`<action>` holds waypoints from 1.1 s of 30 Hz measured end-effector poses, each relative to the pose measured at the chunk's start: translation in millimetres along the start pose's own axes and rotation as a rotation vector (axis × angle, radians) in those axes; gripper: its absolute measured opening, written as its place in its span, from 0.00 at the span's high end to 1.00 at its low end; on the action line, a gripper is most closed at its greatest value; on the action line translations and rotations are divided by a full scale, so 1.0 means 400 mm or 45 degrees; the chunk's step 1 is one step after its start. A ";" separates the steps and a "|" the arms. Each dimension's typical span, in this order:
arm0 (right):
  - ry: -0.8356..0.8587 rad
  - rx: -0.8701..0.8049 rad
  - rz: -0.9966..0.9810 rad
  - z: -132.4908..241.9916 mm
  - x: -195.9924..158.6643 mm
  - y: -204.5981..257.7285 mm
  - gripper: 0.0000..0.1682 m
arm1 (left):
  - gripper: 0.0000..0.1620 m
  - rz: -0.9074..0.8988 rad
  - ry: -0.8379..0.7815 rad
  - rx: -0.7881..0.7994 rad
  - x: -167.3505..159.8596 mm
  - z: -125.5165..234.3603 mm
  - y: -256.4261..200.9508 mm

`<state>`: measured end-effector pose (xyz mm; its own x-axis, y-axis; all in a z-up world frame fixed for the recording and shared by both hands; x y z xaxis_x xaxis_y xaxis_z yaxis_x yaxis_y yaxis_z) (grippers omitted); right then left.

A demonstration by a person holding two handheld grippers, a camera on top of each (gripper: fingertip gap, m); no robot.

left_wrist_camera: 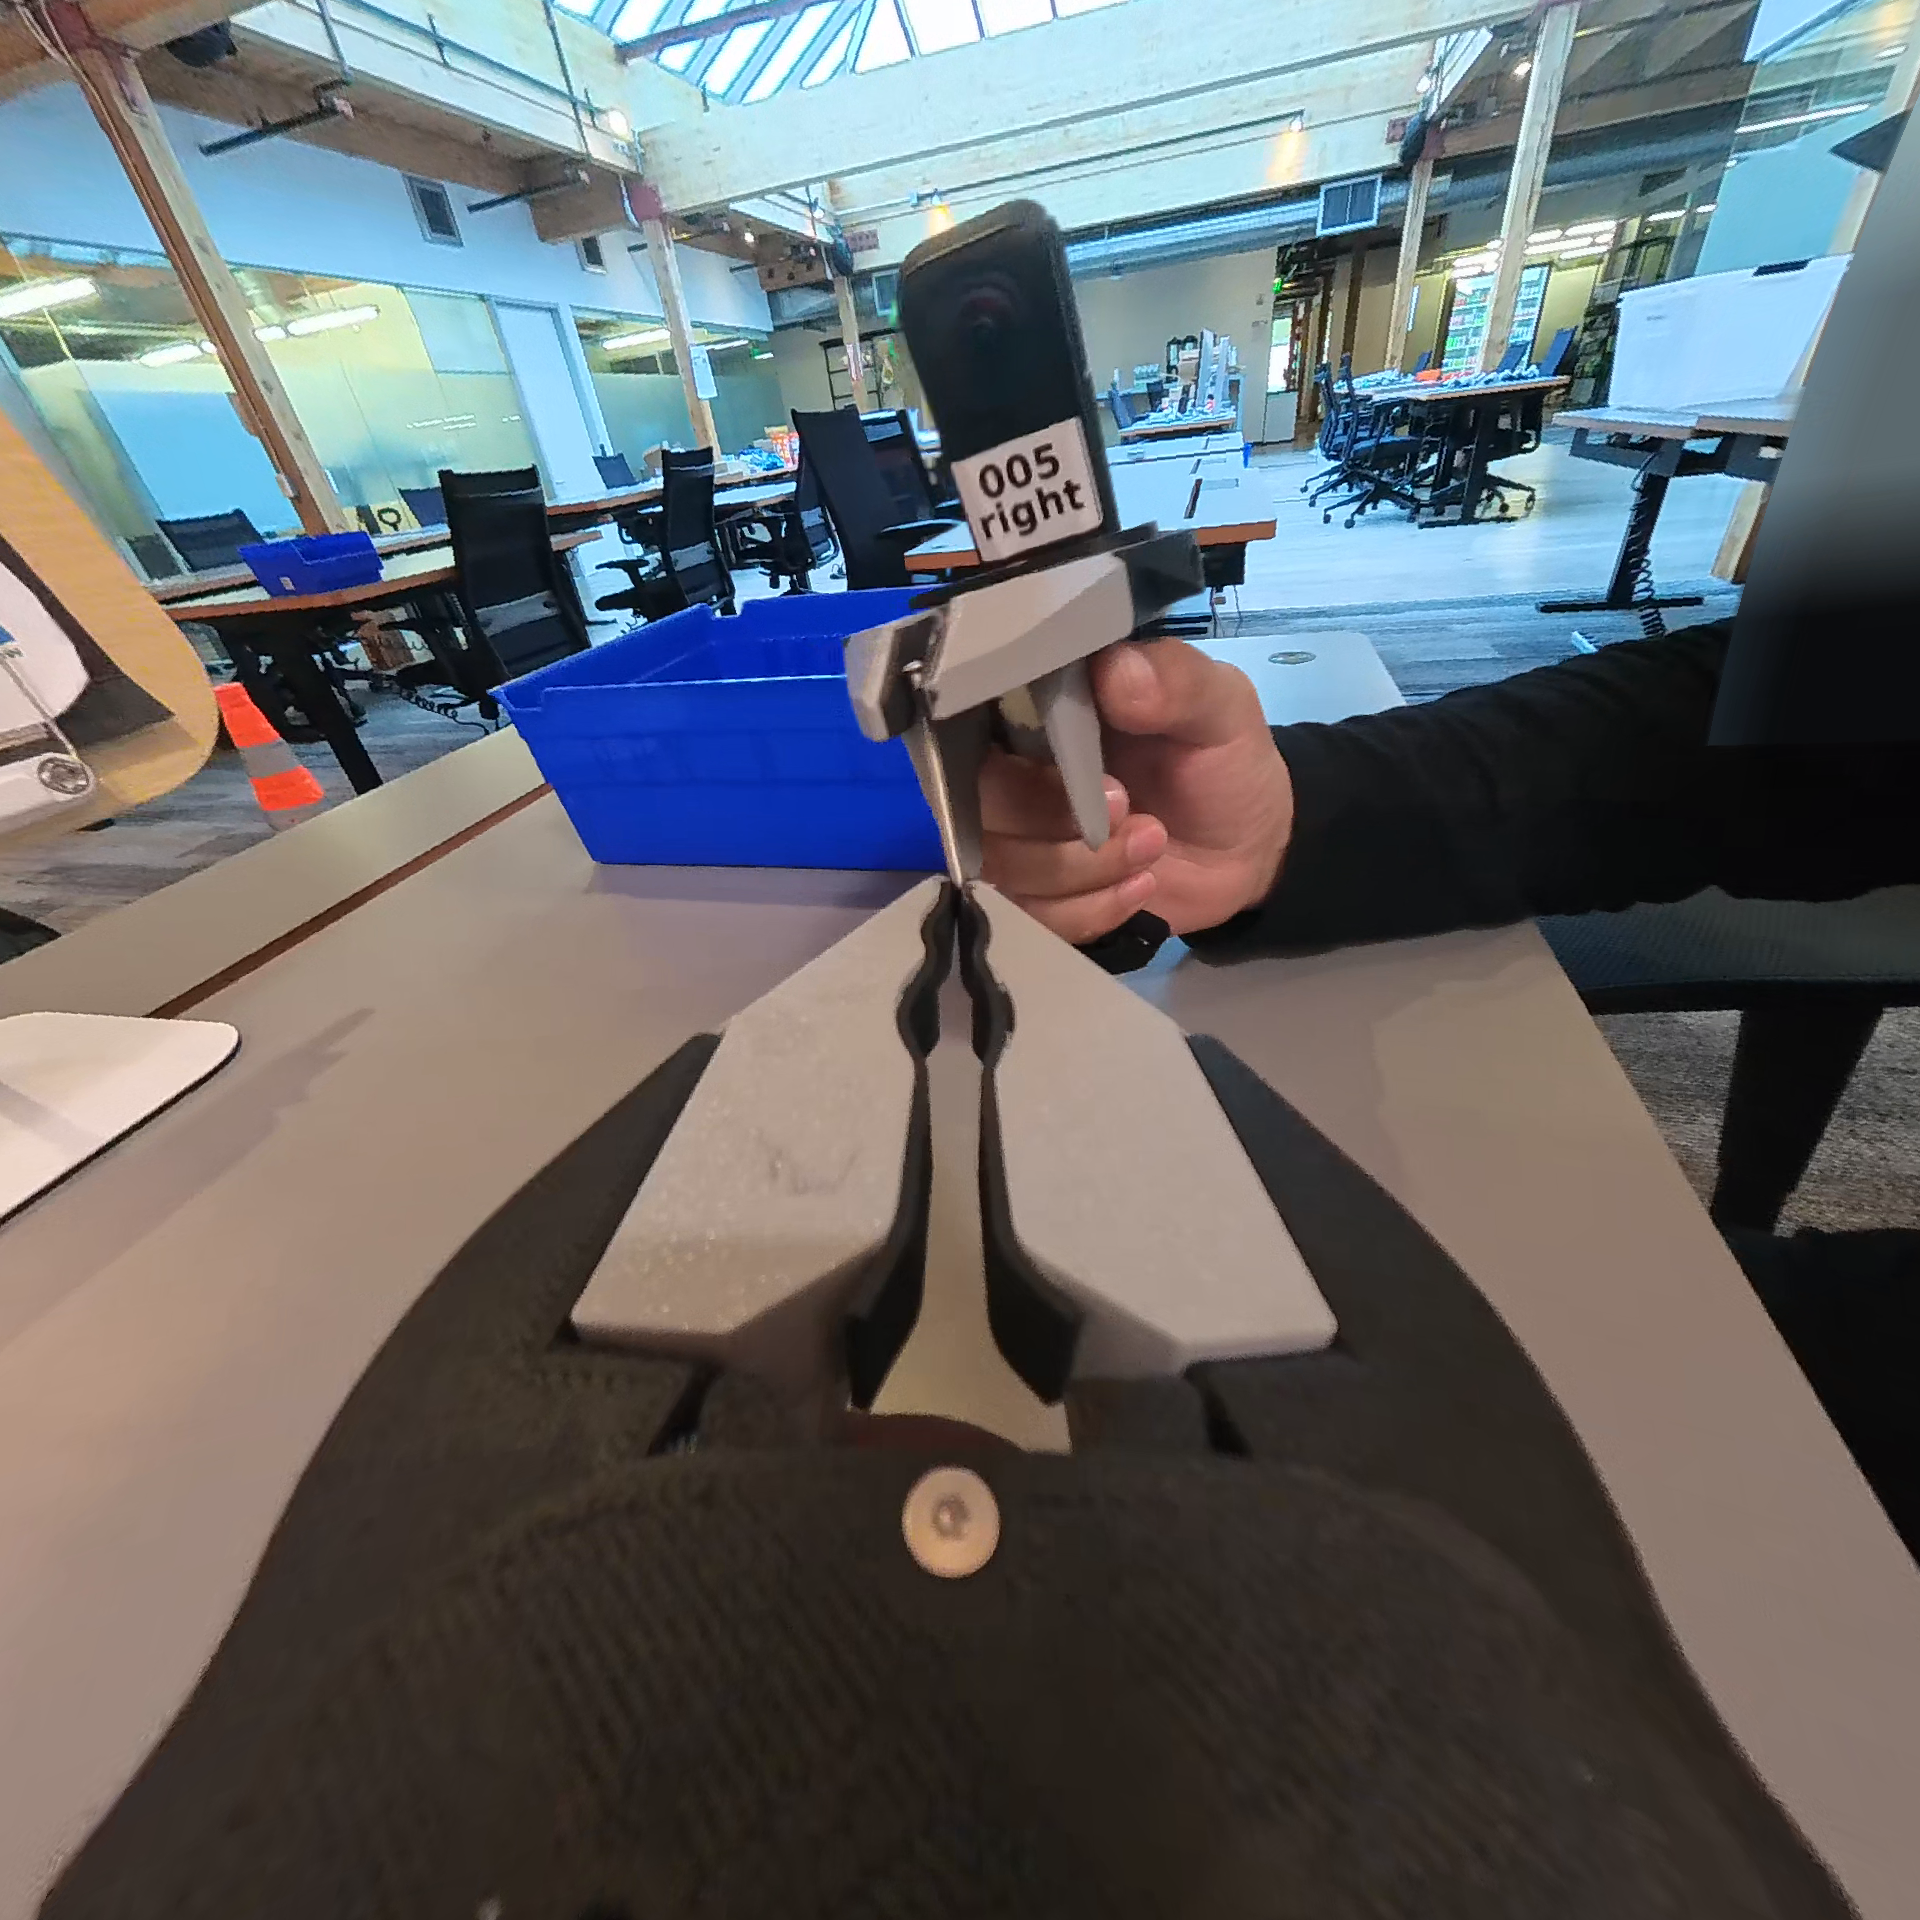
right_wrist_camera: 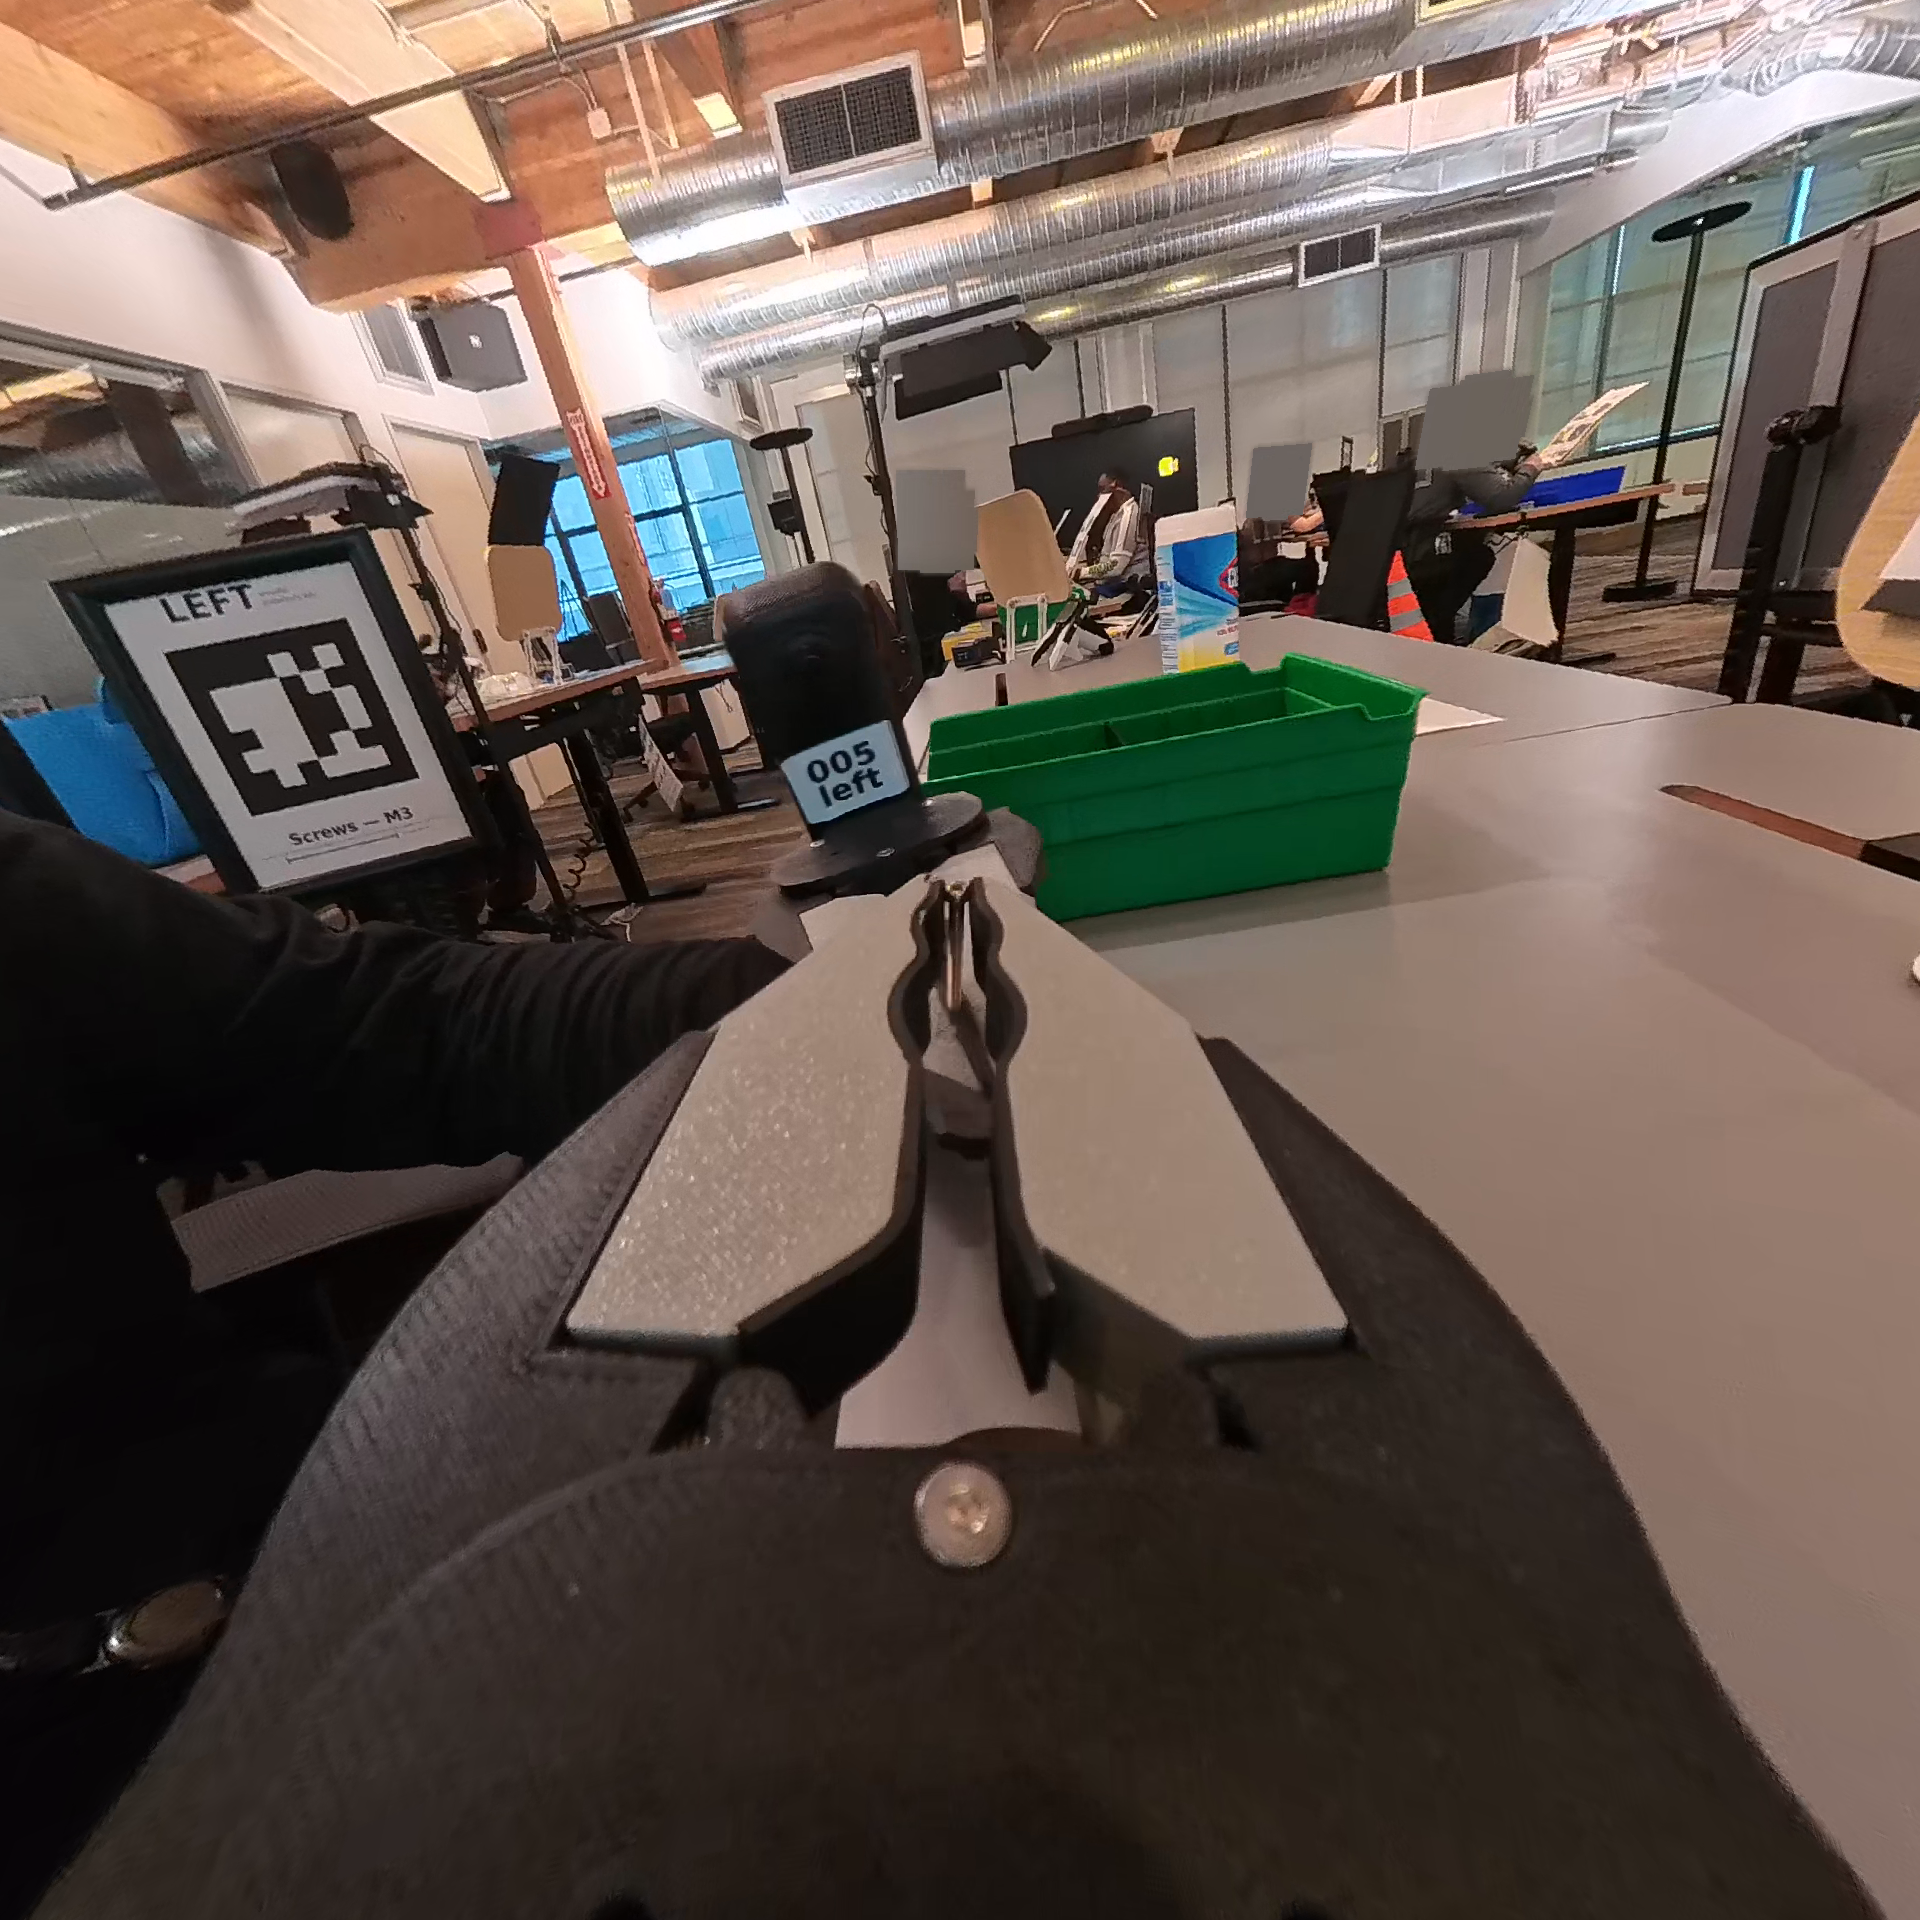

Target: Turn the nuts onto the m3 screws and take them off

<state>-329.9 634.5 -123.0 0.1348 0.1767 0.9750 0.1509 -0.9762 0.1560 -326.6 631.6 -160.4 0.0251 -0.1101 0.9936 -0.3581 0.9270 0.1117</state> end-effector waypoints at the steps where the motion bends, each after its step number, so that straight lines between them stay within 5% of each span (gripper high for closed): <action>1: 0.010 -0.001 0.010 -0.001 -0.001 0.001 0.99 | 1.00 0.004 0.008 0.003 -0.002 -0.001 0.001; 33: 0.100 -0.038 0.020 0.005 -0.035 -0.020 0.99 | 1.00 0.264 -0.157 -0.016 0.060 0.029 0.035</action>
<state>-330.9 640.0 -138.1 0.0592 0.1518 0.9866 0.1201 -0.9823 0.1439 -341.8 637.8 -135.2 -0.1624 0.0411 0.9859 -0.3324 0.9385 -0.0939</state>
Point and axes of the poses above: each gripper's, where its closed fingertips meet, z back along the fingers, x out of its top, y = z × x across the jaws, the point moved 1 cm from there along z, back along the fingers, and after that the axes turned 10 degrees about x, right-handed, at the moved point
